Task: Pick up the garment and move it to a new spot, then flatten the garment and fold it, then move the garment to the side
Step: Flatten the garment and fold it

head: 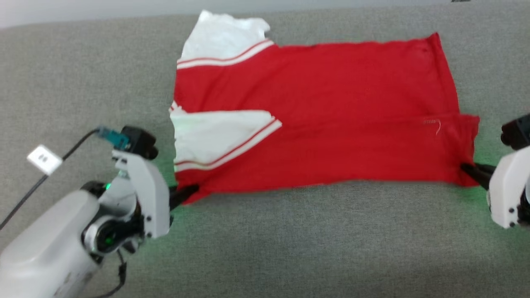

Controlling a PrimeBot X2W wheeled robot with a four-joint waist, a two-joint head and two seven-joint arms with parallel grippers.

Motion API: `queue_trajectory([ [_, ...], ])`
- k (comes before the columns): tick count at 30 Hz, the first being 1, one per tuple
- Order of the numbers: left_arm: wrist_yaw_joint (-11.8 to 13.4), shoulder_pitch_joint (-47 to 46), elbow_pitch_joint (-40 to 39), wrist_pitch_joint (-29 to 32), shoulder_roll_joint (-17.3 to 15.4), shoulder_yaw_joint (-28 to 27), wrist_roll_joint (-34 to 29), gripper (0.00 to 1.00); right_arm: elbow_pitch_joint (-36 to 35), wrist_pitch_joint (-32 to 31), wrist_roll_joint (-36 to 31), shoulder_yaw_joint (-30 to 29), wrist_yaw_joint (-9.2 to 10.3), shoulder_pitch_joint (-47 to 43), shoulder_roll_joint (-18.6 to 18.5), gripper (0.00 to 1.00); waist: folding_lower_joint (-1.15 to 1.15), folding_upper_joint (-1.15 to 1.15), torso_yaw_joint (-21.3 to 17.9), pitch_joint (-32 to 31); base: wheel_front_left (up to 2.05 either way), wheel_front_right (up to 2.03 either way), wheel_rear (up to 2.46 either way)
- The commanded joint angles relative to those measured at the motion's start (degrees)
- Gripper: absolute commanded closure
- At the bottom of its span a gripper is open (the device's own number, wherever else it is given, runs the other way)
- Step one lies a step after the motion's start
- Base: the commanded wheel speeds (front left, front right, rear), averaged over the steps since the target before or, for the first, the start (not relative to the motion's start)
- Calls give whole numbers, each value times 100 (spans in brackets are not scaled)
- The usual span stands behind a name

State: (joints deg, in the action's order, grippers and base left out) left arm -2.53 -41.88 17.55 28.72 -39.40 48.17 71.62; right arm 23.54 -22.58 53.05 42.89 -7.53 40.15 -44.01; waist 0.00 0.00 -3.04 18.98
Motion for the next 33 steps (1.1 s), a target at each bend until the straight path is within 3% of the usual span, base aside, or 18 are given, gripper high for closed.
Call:
queue_trajectory([
  [1,21,254,-121,-41,-165,11,26,100,-110,51,56,3,9,-201,-132,100,0,0,3,-91,0,0,0],
  [9,353,1149,-1320,-310,-766,-44,187,100,-862,188,202,-267,10,-1149,-723,100,0,0,36,-261,0,0,0],
  [15,636,1644,-1998,-499,-1042,-53,226,100,-1346,293,83,-706,9,-1838,-815,100,0,0,23,-358,0,0,0],
  [16,672,1698,-2069,-554,-1060,-72,234,100,-1413,335,34,-808,9,-1921,-796,90,0,0,20,-374,0,0,0],
  [17,710,1745,-2128,-621,-1077,-96,221,87,-1455,393,-15,-931,10,-1989,-759,56,0,0,17,-384,0,0,0],
  [18,746,1785,-2160,-690,-1091,-120,205,35,-1470,442,-61,-1059,9,-2072,-715,29,0,0,14,-396,0,0,0],
  [19,772,1824,-2193,-749,-1100,-127,177,0,-1494,469,-128,-1169,9,-2151,-675,0,0,0,21,-415,0,0,0],
  [26,846,1877,-2319,-1287,-1120,-413,149,0,-1738,846,-658,-2235,9,-2635,-370,0,0,0,109,-555,0,0,0],
  [33,800,1558,-1932,-2094,-752,-730,-137,0,-2044,1969,-1630,-3335,9,-2541,736,0,0,0,17,-518,0,0,0],
])
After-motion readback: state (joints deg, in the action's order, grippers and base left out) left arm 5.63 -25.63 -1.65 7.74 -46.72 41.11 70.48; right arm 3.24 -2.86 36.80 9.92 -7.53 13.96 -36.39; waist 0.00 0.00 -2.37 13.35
